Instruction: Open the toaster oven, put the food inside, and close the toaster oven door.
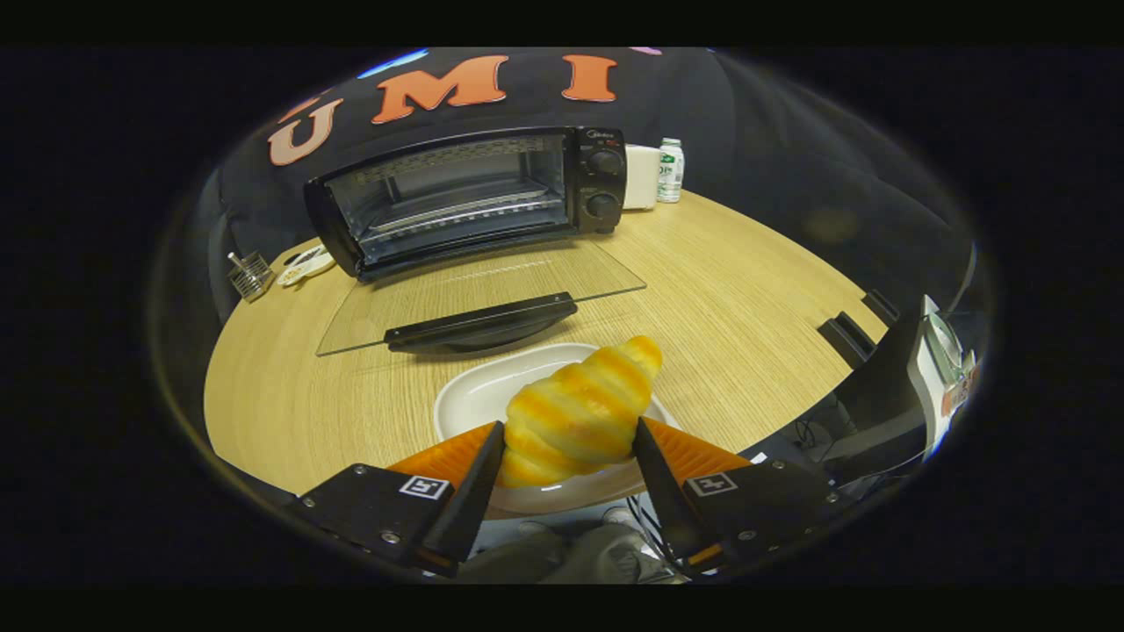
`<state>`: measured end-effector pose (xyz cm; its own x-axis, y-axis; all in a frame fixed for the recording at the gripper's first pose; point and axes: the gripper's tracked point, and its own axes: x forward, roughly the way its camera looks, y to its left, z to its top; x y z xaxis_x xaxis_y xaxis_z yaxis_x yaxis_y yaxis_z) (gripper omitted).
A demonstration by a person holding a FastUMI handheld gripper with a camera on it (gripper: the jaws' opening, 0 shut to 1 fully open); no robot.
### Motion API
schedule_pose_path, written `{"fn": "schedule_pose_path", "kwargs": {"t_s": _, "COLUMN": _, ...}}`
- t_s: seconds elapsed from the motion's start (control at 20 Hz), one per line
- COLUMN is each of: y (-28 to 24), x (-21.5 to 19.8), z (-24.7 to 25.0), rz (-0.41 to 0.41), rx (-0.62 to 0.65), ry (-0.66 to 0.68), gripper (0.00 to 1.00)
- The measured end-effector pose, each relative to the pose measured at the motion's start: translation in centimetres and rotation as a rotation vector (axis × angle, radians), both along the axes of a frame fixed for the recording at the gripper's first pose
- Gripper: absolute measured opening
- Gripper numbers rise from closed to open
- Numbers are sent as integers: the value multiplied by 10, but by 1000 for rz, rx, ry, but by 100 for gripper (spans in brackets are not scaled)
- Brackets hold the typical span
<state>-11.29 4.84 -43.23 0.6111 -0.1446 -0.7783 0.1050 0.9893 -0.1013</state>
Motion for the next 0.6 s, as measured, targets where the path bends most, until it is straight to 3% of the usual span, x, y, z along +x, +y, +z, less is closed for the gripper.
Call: {"fn": "schedule_pose_path", "kwargs": {"t_s": 0.6, "y": 13, "x": 48, "z": 81, "rz": 143, "rx": -68, "ry": -150, "gripper": 83}}
